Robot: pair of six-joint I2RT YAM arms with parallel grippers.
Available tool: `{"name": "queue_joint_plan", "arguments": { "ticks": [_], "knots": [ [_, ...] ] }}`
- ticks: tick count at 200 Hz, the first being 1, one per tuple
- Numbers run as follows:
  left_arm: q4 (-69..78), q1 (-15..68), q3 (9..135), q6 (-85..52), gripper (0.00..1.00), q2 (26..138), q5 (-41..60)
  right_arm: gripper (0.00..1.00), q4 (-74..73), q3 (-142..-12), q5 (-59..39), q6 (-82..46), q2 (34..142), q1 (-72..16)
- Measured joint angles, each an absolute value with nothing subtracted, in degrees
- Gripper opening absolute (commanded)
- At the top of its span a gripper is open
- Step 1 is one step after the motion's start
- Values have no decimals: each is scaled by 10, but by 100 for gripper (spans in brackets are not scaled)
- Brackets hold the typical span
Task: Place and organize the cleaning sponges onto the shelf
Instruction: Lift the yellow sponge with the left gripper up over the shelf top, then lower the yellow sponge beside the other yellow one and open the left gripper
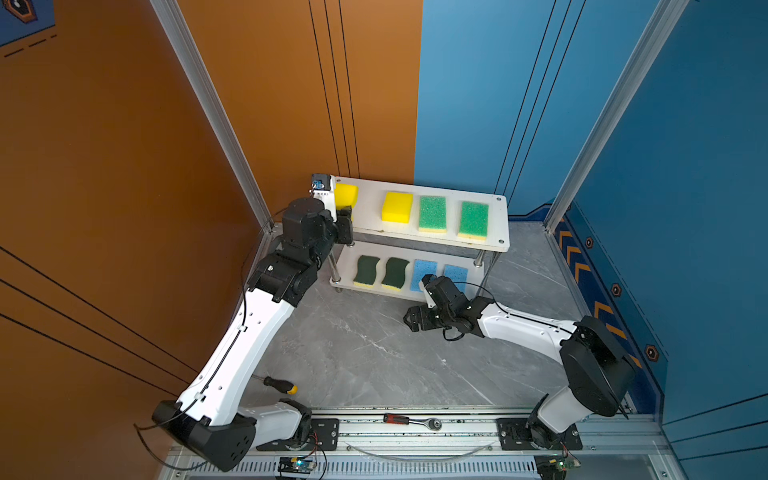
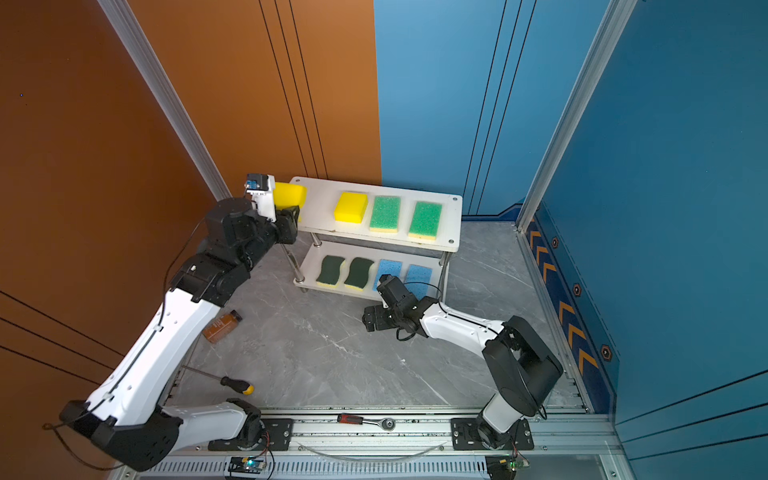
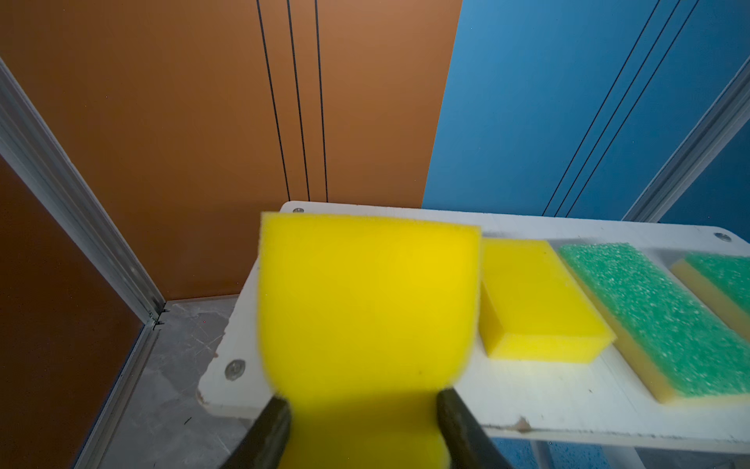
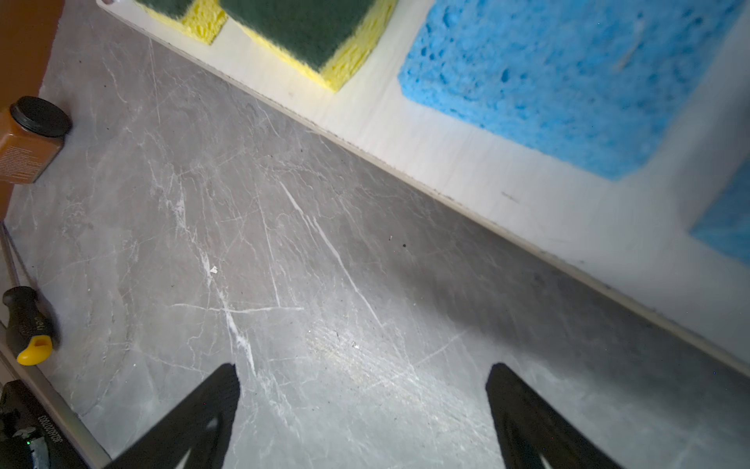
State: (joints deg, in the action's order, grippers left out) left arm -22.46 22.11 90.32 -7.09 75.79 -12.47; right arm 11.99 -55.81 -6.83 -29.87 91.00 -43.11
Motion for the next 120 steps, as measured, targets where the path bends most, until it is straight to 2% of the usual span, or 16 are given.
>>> {"name": "queue_joint_plan", "arguments": {
  "ticks": [46,120],
  "knots": [
    [-209,210,926,-78,48,832,-88,94,120,-540,-62,-299,890,-431],
    [-203,209,955,-89,50,876,-76,94,120,-535,-62,-299,890,-430]
  ]
}}
